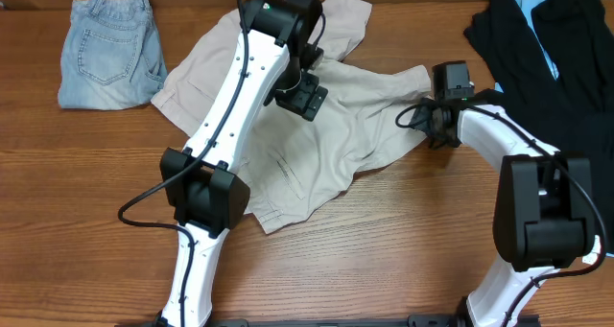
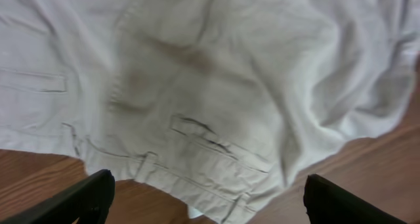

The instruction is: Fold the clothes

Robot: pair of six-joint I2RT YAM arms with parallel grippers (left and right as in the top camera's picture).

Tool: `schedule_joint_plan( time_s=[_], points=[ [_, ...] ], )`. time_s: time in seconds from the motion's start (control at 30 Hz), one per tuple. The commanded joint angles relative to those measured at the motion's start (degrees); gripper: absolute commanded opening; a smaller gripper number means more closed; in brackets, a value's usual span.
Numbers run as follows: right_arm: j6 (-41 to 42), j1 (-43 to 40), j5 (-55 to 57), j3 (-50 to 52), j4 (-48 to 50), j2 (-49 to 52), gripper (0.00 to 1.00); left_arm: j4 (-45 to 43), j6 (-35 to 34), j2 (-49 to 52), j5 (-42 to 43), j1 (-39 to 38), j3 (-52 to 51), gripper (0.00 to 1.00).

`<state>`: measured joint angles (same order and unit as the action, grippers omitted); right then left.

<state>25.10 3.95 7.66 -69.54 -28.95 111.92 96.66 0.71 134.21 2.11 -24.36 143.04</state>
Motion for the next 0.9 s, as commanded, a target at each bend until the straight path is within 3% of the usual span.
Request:
schedule_joint_plan(
  time_s=[0.0,0.07,0.1,0.27,0.57,0.87],
  points=[
    [-0.09,-0.39,-0.24,-1.27,0.37,0.37,0.44,0.17,-2.45,-8.11,5.38,-0.37,0.70,0.93],
    [-0.07,-0.39,-0.24,-1.07,-0.02,0.70,0.24,0.15,-2.45,-10.58,4.76,-0.44,0.70,0.94],
    [0.17,-0.39,-0.44,-0.94,-1.22,0.72,0.04,0.15,-2.47,-12.70,4.59,-0.44,0.70,0.95],
    [3.08,-0.70,-1.46,-1.01,-9.42,-0.87,0.04,0.15,-2.47,-18.05,1.86,0.39,0.70,0.98],
    [11.52,-1.03,-3.48,-0.96,-41.88,-14.80,0.04,0.15,-0.66,-18.18,-2.38,0.74,-0.96,1.00],
    [15.74,-1.03,-3.87,-0.92,-56.63,-29.83,0.04,0.15,-0.22,-18.18,-2.51,2.56,-9.46,0.98]
  ],
)
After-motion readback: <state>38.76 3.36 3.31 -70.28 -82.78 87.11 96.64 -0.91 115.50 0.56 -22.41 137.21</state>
